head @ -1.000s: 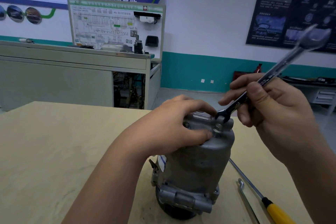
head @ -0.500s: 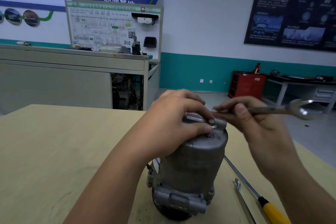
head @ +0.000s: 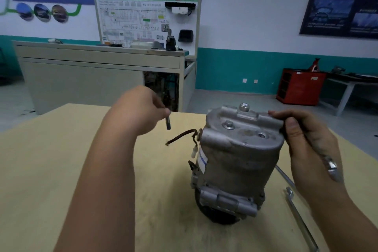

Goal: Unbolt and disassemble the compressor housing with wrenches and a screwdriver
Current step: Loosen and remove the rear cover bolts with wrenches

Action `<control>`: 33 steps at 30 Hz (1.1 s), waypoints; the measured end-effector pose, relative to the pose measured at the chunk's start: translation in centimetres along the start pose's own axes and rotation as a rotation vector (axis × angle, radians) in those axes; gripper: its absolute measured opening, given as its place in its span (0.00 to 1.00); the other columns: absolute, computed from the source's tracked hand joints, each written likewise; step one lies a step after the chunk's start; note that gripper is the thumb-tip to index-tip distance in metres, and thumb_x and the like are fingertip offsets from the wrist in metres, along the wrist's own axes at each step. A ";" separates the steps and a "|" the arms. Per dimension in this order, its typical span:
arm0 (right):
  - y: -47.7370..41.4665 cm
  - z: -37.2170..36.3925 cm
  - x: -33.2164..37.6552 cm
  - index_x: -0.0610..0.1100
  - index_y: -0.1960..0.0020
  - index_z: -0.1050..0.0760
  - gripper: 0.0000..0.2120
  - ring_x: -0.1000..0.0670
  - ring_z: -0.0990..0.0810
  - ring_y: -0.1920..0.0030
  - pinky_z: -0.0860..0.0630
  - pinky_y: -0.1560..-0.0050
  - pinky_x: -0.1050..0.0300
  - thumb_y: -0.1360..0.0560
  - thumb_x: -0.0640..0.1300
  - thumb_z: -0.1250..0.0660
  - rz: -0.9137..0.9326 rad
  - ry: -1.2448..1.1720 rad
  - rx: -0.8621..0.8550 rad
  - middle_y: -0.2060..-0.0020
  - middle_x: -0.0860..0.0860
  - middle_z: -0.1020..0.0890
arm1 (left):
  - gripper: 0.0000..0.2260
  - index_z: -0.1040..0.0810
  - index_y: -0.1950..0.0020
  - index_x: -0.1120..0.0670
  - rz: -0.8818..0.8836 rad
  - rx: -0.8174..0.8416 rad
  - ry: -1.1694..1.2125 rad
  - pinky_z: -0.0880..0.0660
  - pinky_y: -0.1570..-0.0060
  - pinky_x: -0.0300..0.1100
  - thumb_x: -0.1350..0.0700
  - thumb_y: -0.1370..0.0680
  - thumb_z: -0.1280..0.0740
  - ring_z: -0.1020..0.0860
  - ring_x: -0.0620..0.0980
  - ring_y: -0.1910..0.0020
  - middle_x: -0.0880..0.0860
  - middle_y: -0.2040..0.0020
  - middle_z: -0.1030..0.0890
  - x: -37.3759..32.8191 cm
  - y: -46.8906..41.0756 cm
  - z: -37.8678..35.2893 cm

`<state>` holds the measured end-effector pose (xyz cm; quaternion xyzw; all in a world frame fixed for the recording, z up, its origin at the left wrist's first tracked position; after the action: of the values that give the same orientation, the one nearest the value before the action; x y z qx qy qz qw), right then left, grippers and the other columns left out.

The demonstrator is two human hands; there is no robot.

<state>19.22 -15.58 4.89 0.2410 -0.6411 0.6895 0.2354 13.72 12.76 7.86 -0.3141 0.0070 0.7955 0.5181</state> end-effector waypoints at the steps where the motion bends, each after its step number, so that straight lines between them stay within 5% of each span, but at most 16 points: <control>1: 0.0 0.0 -0.2 0.54 0.53 0.24 0.10 0.60 0.20 0.48 0.25 0.48 0.67 0.22 0.44 0.43 -0.002 -0.003 -0.007 0.54 0.64 0.18 | 0.07 0.20 0.60 0.51 0.059 0.067 -0.073 0.34 0.69 0.37 0.51 0.24 0.31 0.26 0.44 0.65 0.48 0.64 0.22 1.5 -0.7 -1.0; 5: -0.1 0.1 -0.5 0.60 0.55 0.22 0.20 0.55 0.19 0.47 0.23 0.44 0.61 0.20 0.37 0.44 -0.012 -0.043 -0.007 0.53 0.59 0.17 | 0.07 0.17 0.55 0.54 0.194 0.359 -0.237 0.24 0.45 0.49 0.51 0.25 0.31 0.20 0.54 0.50 0.50 0.56 0.18 5.4 -2.2 -6.8; 8: -0.2 0.0 -0.6 0.62 0.55 0.22 0.21 0.56 0.19 0.47 0.24 0.44 0.62 0.20 0.37 0.43 0.001 -0.051 0.003 0.53 0.59 0.17 | 0.10 0.23 0.63 0.53 0.200 0.539 -0.419 0.27 0.40 0.52 0.50 0.24 0.32 0.20 0.53 0.48 0.45 0.66 0.21 6.6 -2.9 -10.4; 13: 0.1 0.0 -0.7 0.60 0.53 0.23 0.17 0.55 0.20 0.45 0.25 0.42 0.60 0.20 0.40 0.43 0.026 -0.054 0.008 0.51 0.58 0.17 | 0.14 0.27 0.70 0.54 0.247 0.509 -0.531 0.26 0.44 0.49 0.56 0.25 0.33 0.24 0.54 0.58 0.49 0.68 0.23 9.9 -3.4 -12.9; 19: 0.2 -0.1 -0.7 0.58 0.52 0.23 0.14 0.53 0.20 0.45 0.24 0.42 0.56 0.20 0.40 0.42 0.038 -0.082 -0.016 0.51 0.55 0.17 | 0.06 0.24 0.57 0.59 0.246 0.416 -0.532 0.24 0.46 0.50 0.66 0.29 0.39 0.21 0.57 0.48 0.58 0.48 0.20 11.8 -2.2 -13.5; 24: 0.2 -0.1 -0.7 0.55 0.51 0.23 0.14 0.52 0.20 0.45 0.24 0.43 0.58 0.19 0.39 0.43 0.037 -0.093 -0.010 0.51 0.55 0.18 | 0.14 0.24 0.43 0.54 0.168 0.369 -0.386 0.26 0.45 0.46 0.47 0.23 0.35 0.24 0.53 0.44 0.53 0.43 0.22 11.1 -1.9 -14.5; 28: 0.2 -0.2 -0.6 0.58 0.52 0.23 0.13 0.53 0.20 0.46 0.25 0.45 0.62 0.21 0.43 0.43 0.038 -0.112 -0.017 0.51 0.55 0.17 | 0.10 0.24 0.46 0.52 0.119 0.323 -0.329 0.27 0.50 0.42 0.51 0.26 0.34 0.23 0.51 0.48 0.50 0.54 0.23 10.1 -1.1 -15.6; 33: 0.2 -0.2 -1.0 0.58 0.52 0.22 0.13 0.52 0.20 0.46 0.25 0.46 0.62 0.21 0.43 0.43 0.030 -0.121 -0.018 0.51 0.54 0.17 | 0.05 0.25 0.62 0.51 0.145 0.231 -0.245 0.24 0.56 0.40 0.55 0.26 0.35 0.20 0.48 0.56 0.46 0.70 0.22 10.9 -0.9 -14.7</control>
<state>19.85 -15.45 4.13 0.2707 -0.6639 0.6712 0.1881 18.84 17.17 -9.15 -0.1521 0.0578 0.8571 0.4887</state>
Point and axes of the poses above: each hand's wrist, its own y-axis away from the middle knuckle, its own z-axis out of the back of the hand, x = y × z, the point moved 8 cm from there along -y, towards the middle knuckle
